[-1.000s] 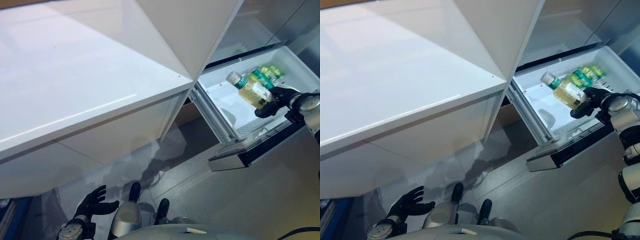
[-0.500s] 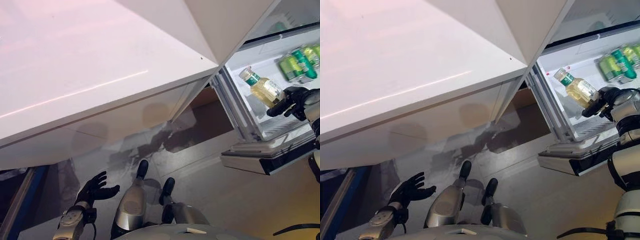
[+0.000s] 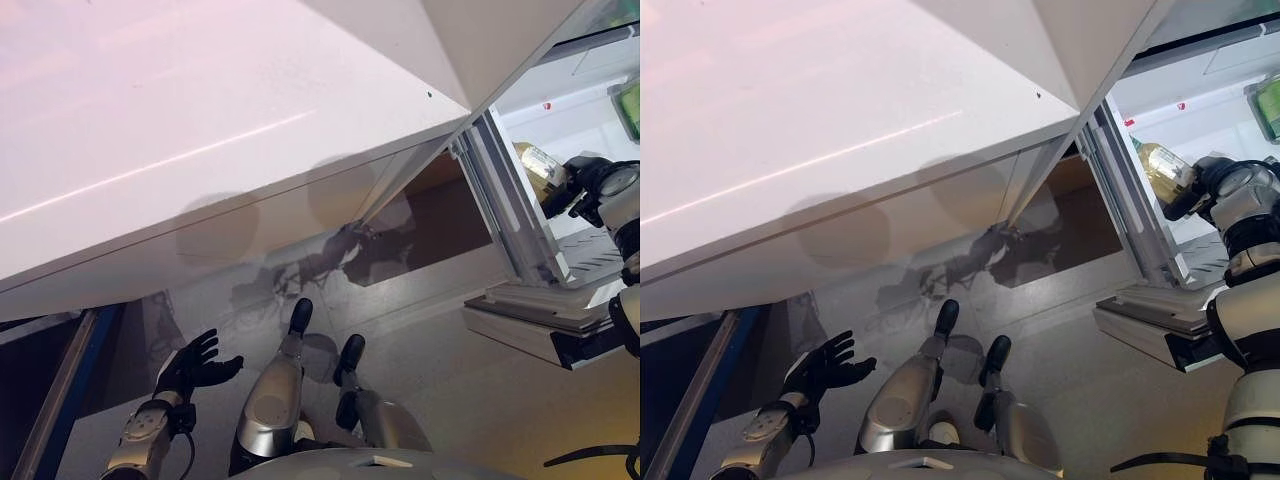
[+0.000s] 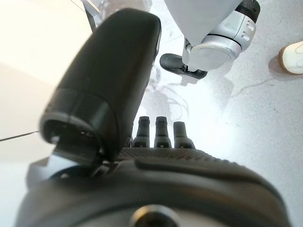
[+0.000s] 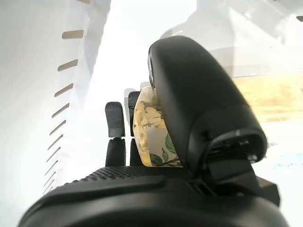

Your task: Put drinks into fridge and close the fridge

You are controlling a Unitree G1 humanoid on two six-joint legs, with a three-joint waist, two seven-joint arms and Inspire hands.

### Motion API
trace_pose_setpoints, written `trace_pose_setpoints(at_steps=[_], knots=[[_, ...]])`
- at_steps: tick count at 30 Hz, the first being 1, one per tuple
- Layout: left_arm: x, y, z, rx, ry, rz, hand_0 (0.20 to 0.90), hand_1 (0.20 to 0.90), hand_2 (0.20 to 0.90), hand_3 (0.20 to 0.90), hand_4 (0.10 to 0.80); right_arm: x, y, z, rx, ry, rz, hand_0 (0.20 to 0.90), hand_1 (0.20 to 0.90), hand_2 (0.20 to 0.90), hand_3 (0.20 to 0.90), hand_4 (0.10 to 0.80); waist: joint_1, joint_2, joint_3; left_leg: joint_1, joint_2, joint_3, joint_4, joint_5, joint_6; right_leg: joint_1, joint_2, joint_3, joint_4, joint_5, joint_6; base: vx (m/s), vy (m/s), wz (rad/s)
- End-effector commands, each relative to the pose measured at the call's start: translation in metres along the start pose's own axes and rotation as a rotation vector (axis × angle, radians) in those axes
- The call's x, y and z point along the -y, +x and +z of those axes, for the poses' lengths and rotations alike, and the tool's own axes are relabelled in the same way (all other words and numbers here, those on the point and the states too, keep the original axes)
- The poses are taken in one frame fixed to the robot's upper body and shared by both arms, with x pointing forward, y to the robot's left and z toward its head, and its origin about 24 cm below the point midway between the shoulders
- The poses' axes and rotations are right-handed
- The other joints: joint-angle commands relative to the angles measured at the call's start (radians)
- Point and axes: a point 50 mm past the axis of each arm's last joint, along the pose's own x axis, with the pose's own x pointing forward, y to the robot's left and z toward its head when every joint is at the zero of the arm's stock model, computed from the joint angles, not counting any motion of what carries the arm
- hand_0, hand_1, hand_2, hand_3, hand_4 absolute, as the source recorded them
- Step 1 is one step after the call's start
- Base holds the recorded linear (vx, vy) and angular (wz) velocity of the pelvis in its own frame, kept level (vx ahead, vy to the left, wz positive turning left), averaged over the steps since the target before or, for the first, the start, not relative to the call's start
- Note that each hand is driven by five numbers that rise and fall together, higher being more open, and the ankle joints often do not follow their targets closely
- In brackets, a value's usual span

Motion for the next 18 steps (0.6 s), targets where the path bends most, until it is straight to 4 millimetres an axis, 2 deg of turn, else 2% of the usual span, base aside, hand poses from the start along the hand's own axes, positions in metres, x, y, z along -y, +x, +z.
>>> trace_pose_setpoints(at_steps=[1,2,6,8,9,10,18], knots=[[-0.006,-0.011,-0.006,-0.016,0.036,-0.004,0.900,0.900,0.900,0.900,0.800,0.075,-0.029,0.004,-0.008,0.005,-0.236,0.300,0.300,0.300,0.200,0.100,0.004,0.011,-0.026,-0.046,-0.039,-0.002,0.016,-0.068,-0.012,-0.111,-0.018,0.005,0.034,0.060,0.058,0.000,0.000,0.00],[-0.006,-0.011,-0.005,-0.015,0.036,-0.007,0.900,0.900,0.900,0.900,0.800,0.075,-0.029,0.003,-0.013,0.009,-0.235,0.300,0.300,0.300,0.200,0.100,0.005,0.014,-0.026,-0.048,-0.040,-0.002,0.016,-0.066,-0.011,-0.114,-0.018,0.004,0.035,0.060,0.058,0.000,0.000,0.00],[-0.006,-0.011,-0.004,-0.011,0.037,-0.018,0.900,0.900,0.900,0.900,0.800,0.073,-0.028,-0.001,-0.021,0.015,-0.231,0.427,0.427,0.427,0.348,0.248,0.004,0.020,-0.025,-0.050,-0.040,0.003,0.017,-0.064,-0.012,-0.119,-0.021,-0.001,0.039,0.060,0.059,-0.015,0.012,0.05],[-0.005,-0.011,-0.003,-0.011,0.041,-0.024,0.900,0.900,0.900,0.900,0.800,0.072,-0.027,-0.002,-0.023,0.016,-0.234,0.622,0.622,0.622,0.576,0.476,0.004,0.022,-0.024,-0.050,-0.041,0.005,0.018,-0.065,-0.012,-0.119,-0.021,-0.003,0.040,0.060,0.059,-0.002,-0.002,0.05],[-0.004,-0.011,-0.002,-0.011,0.042,-0.025,0.900,0.900,0.900,0.900,0.800,0.072,-0.027,-0.003,-0.026,0.014,-0.236,0.808,0.808,0.808,0.793,0.693,0.004,0.023,-0.023,-0.050,-0.041,0.005,0.019,-0.066,-0.011,-0.119,-0.021,-0.003,0.040,0.060,0.059,-0.004,-0.005,0.04],[-0.004,-0.011,-0.003,-0.011,0.040,-0.025,0.900,0.900,0.900,0.900,0.800,0.072,-0.026,-0.004,-0.026,0.015,-0.238,0.900,0.900,0.900,0.900,0.800,0.004,0.024,-0.024,-0.050,-0.041,0.006,0.019,-0.066,-0.011,-0.118,-0.021,-0.003,0.039,0.061,0.060,-0.006,-0.002,0.04],[-0.006,-0.013,-0.003,-0.008,0.034,-0.030,0.900,0.900,0.900,0.900,0.800,0.069,-0.025,-0.007,-0.009,0.014,-0.267,0.900,0.900,0.900,0.900,0.800,-0.005,0.028,-0.024,-0.046,-0.040,0.014,0.017,-0.065,-0.009,-0.120,-0.021,0.003,0.040,0.063,0.062,0.000,0.000,0.00]])
